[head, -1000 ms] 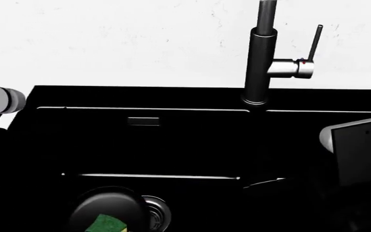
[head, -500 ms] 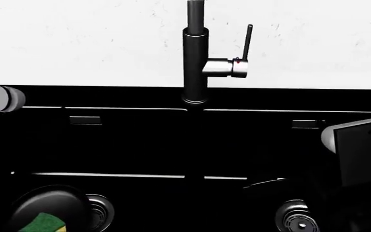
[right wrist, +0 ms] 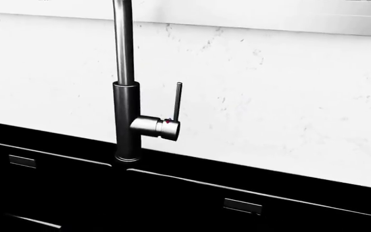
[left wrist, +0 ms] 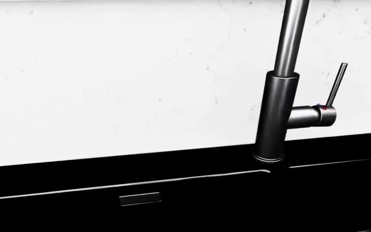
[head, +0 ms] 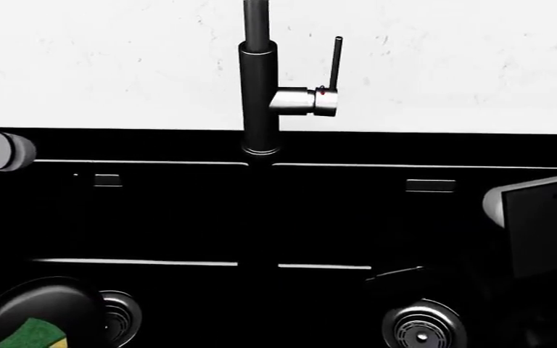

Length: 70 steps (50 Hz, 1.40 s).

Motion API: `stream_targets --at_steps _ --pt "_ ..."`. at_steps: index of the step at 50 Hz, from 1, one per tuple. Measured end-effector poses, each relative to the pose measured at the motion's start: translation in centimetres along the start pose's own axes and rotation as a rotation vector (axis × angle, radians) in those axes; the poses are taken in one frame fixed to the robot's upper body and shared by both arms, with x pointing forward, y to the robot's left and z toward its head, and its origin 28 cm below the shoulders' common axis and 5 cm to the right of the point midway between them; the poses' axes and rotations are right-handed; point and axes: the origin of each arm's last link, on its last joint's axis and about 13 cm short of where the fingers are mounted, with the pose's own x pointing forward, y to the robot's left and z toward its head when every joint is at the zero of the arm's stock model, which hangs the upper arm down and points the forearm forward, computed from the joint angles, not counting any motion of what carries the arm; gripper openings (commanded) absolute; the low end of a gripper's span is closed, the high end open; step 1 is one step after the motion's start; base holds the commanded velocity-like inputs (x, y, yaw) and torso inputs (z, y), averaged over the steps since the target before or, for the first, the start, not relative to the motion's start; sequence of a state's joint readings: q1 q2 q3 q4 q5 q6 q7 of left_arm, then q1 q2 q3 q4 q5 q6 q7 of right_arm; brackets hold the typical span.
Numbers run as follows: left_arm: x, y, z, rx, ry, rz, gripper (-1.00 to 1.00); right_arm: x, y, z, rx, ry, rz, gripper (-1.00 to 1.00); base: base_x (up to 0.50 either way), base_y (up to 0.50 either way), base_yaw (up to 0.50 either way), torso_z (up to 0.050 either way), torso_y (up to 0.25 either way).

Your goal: Pick the pan and sponge and place them into the sink. Then turn on the water.

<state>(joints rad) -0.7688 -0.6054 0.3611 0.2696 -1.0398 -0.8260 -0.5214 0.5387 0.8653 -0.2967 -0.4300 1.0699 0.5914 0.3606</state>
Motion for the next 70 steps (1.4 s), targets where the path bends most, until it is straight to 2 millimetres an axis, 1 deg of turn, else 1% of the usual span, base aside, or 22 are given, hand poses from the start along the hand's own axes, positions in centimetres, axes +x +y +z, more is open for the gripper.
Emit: stream_targets --at_steps 17,31,70 --pt "0.02 0.16 -0.23 -0.007 0.006 0.004 1.00 0.03 0.00 0.10 -0.008 0.000 0.003 1.00 0.02 -0.10 0.00 0.000 0.000" --pt "0.16 0.18 -0.43 -0.010 0.013 0.001 1.00 0.04 0.01 0.07 -0.011 0.002 -0.002 1.00 0.01 0.00 0.00 0.000 0.000" --pt "0.18 0.30 -0.61 -0.003 0.015 0.001 1.00 0.21 0.17 -0.05 -0.006 0.005 0.000 1.00 0.17 0.00 0.00 0.000 0.000"
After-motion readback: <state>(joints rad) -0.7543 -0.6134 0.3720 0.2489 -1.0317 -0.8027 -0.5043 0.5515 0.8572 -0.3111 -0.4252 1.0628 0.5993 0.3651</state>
